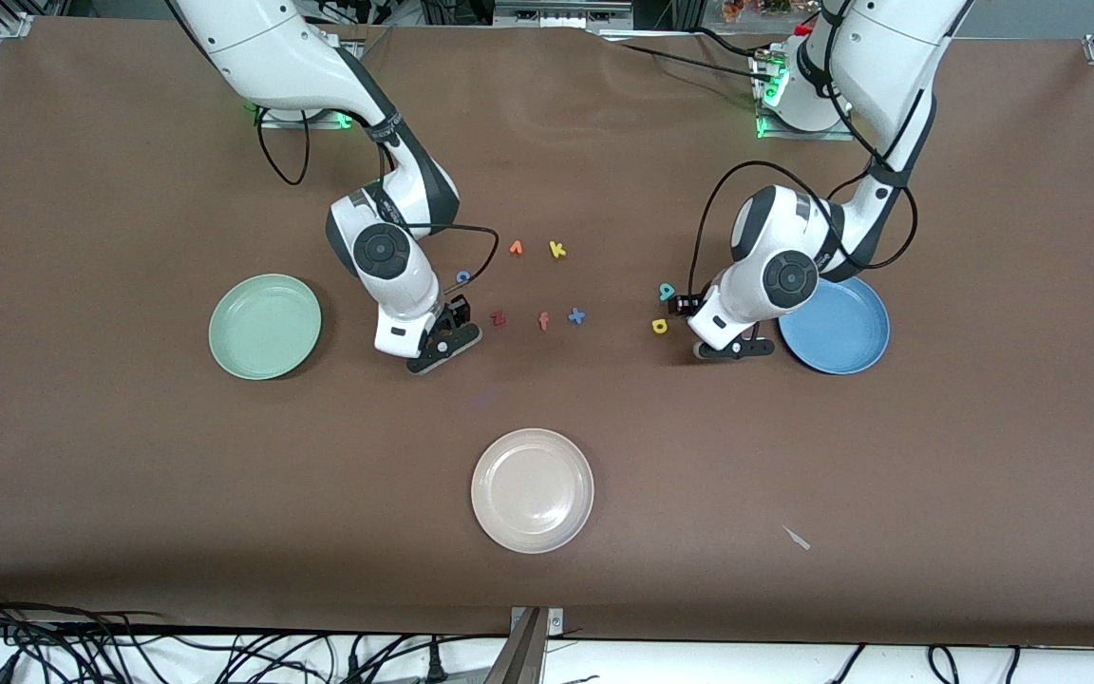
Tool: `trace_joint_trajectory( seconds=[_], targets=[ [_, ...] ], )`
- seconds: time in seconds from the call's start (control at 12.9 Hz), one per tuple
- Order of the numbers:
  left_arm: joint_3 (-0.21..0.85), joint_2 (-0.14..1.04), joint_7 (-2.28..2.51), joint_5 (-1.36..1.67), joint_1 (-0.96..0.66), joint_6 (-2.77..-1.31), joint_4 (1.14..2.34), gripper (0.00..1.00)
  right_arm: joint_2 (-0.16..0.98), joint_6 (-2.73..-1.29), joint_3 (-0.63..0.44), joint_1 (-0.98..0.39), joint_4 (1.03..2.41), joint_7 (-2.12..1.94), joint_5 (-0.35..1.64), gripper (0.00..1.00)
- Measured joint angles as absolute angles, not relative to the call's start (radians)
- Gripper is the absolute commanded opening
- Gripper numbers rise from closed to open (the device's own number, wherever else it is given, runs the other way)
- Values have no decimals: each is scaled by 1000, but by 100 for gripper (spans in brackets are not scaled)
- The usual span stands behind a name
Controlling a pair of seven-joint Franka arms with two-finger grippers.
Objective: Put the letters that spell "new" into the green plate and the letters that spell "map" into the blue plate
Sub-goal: 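Carry the pink M to the green plate while the left gripper grasps the E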
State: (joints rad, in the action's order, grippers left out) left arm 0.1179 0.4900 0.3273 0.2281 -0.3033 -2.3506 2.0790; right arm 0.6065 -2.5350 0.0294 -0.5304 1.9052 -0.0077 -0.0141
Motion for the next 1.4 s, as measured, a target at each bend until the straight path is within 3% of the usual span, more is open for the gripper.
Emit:
trace_joint_trajectory(
  seconds=[0.08, 0.16, 0.54, 0.78, 0.93, 1.17, 1.4],
  targets=[
    [118, 490, 328, 228, -303, -2351, 2079, 72, 608, -2535, 30, -532, 1904, -9, -14, 14],
    [118, 491, 328, 228, -303, -2351, 2079, 72, 608, -2535, 30, -534, 1902, -11, -14, 10],
    [119, 500, 329, 228, -312, -2368, 2080, 72, 607, -2531, 30, -537, 1893, -20, -14, 10],
    [119, 505, 338, 228, -325, -2373, 2082, 71, 552, -2433, 10, -538, 1871, -21, -14, 10],
    [119, 506, 353, 228, -335, -2373, 2083, 70, 479, -2332, -48, -536, 1869, -69, -14, 10],
    [119, 507, 376, 228, -355, -2374, 2083, 61, 390, -2200, -160, -528, 1884, -197, -11, 11],
    [117, 506, 383, 228, -355, -2374, 2083, 50, 342, -2165, -285, -526, 1947, -390, 36, 11]
  ],
)
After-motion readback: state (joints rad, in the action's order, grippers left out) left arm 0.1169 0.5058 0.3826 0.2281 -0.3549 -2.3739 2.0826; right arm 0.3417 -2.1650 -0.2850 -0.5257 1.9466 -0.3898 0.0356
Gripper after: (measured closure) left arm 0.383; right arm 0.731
